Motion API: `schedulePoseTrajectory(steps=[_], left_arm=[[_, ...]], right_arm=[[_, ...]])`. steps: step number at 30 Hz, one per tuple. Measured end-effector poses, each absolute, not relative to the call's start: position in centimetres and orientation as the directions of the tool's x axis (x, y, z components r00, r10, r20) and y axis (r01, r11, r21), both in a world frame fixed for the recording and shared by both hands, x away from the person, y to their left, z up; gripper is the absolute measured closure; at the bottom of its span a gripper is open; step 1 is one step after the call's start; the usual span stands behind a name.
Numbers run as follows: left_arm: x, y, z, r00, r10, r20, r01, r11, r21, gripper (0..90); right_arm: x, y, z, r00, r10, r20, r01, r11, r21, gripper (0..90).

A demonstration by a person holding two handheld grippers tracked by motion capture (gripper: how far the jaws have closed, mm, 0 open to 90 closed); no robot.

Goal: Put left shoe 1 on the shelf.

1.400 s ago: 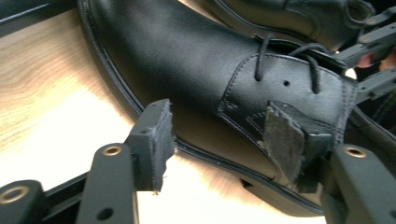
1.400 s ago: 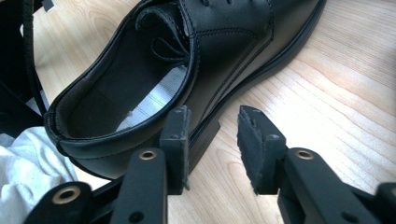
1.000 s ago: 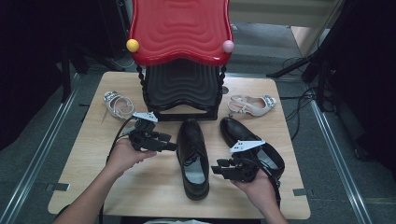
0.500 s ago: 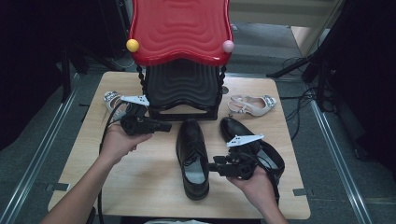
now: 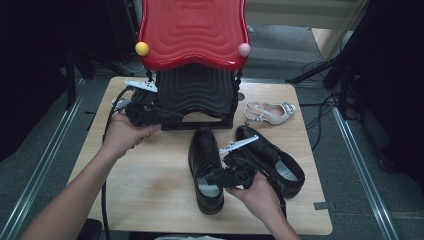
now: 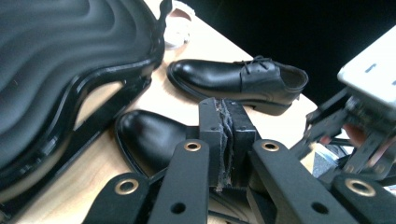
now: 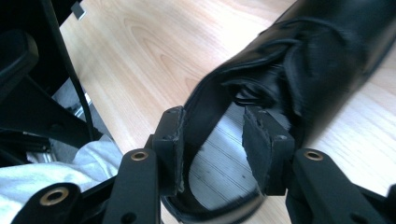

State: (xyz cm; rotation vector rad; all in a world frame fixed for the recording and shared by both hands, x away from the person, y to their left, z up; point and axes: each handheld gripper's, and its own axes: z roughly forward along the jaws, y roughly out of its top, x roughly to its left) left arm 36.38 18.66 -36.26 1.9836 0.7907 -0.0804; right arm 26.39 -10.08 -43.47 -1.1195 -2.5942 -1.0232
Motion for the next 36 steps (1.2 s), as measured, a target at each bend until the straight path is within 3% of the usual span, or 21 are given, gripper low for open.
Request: schedulePoseTrajectory(steps=[21,30,36], left_arm=[[40.3,18.2,-27.9,0.818,0.504,-0.278,0.485,-0.341,0.805,86.1],[42.2,17.7,-25.5,0.813,0.519,-0.262,0.469,-0.318,0.824,85.7],[43.8,17.5,-24.4,0.8,0.553,-0.233,0.463,-0.32,0.827,85.9]], right_arm=[[27.3,-5.6,-45.1,-0.722,0.594,0.355,0.687,0.553,0.471,60.5],[27.3,-4.1,-46.5,-0.711,0.63,0.311,0.697,0.576,0.427,62.7],[26.5,-3.2,-47.7,-0.724,0.654,0.219,0.673,0.6,0.433,63.4]])
